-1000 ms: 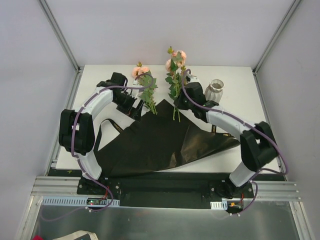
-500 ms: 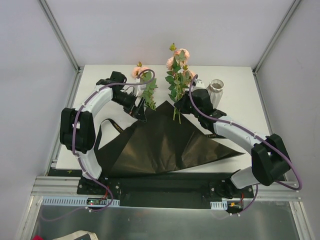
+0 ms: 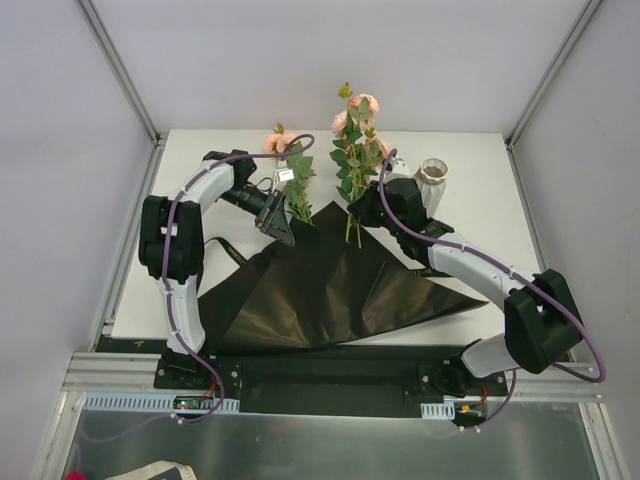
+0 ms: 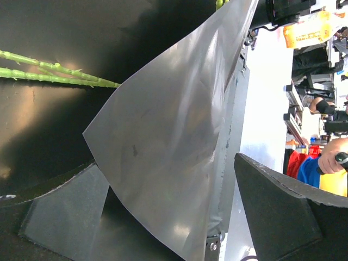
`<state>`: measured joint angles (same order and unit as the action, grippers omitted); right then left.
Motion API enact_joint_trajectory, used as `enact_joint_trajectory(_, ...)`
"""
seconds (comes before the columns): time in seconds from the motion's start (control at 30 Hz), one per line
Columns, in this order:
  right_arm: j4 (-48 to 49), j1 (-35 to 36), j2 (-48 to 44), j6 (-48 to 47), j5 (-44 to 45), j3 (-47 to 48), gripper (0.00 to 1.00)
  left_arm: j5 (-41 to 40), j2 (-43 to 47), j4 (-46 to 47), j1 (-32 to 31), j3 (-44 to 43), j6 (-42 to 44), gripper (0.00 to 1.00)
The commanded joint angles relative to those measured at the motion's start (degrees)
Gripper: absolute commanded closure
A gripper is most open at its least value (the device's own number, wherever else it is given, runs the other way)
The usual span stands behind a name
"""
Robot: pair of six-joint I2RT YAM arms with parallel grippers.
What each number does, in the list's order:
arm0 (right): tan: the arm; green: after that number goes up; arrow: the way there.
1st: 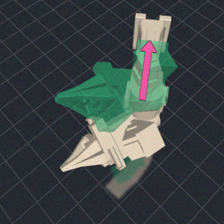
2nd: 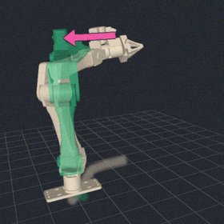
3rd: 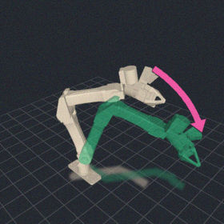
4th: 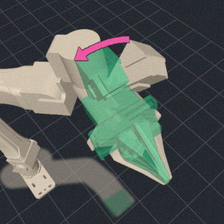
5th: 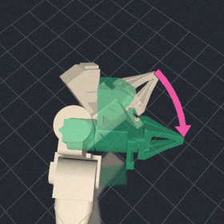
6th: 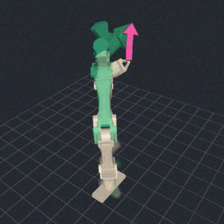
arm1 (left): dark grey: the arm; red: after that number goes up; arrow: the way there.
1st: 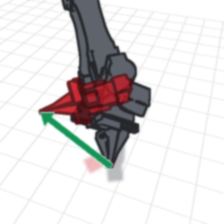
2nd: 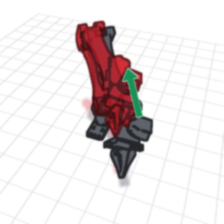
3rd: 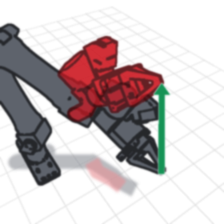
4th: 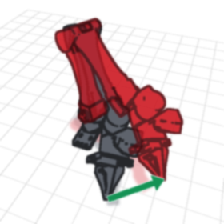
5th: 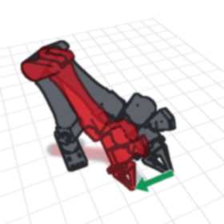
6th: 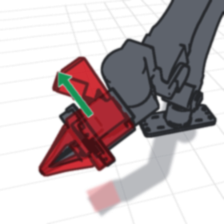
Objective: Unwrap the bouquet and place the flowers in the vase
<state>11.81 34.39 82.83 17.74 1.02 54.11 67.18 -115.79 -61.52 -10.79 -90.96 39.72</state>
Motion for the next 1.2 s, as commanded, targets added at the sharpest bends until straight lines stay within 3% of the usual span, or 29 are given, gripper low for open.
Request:
enact_joint_trajectory(0.0,4.3,0.3,-2.3,-0.4,-0.5,0.5,0.99,3.0,1.4,-3.1,-0.5,0.1,5.1,0.11)
enact_joint_trajectory(0.13,4.3,0.5,-1.3,-0.2,-0.5,1.1,0.99,3.2,1.1,-2.6,-1.8,0.4,5.0,0.48)
enact_joint_trajectory(0.23,4.2,0.6,-0.9,-0.2,-0.5,1.4,0.99,3.2,1.1,-0.8,-2.1,1.0,3.6,0.66)
enact_joint_trajectory(0.27,4.0,0.8,-0.7,-0.3,-0.5,1.4,0.99,3.0,1.3,0.0,-2.1,1.0,3.3,0.82)
enact_joint_trajectory(0.33,3.6,0.8,-0.4,-0.7,-0.5,1.7,0.99,2.3,2.0,0.8,-2.3,1.1,1.9,0.97)
enact_joint_trajectory(0.37,3.6,0.8,0.3,-0.8,-0.6,1.9,0.99,2.3,2.8,1.1,-2.2,1.3,1.4,1.00)
enact_joint_trajectory(0.63,-4.6,0.9,10.7,-4.6,-3.1,12.5,0.91,-3.4,15.0,1.8,-5.6,4.4,-2.5,1.00)
enact_joint_trajectory(0.73,-7.1,0.9,15.2,-6.0,-3.1,16.1,0.75,-5.4,21.3,-0.6,-8.9,6.8,-3.6,1.00)
enact_joint_trajectory(0.77,-7.9,0.9,17.3,-6.9,-3.1,17.0,0.60,-6.1,22.6,-2.0,-11.7,7.4,-3.0,1.00)
enact_joint_trajectory(0.83,-11.2,0.9,19.0,-7.9,-2.3,19.7,0.46,-7.9,26.1,-7.4,-14.9,7.2,-1.9,1.00)
enact_joint_trajectory(0.87,-11.7,0.9,20.4,-8.6,-2.1,20.4,0.34,-9.4,27.2,-9.6,-16.7,6.9,-1.1,1.00)
enact_joint_trajectory(0.97,-15.9,0.7,20.5,-9.6,-1.7,21.0,0.21,-11.3,30.5,-15.7,-24.1,5.7,-0.3,1.00)
enact_joint_trajectory(1.17,-22.7,-0.5,16.8,-12.1,-1.5,21.7,0.22,-12.1,32.6,-24.9,-41.4,-1.9,-0.4,0.97)
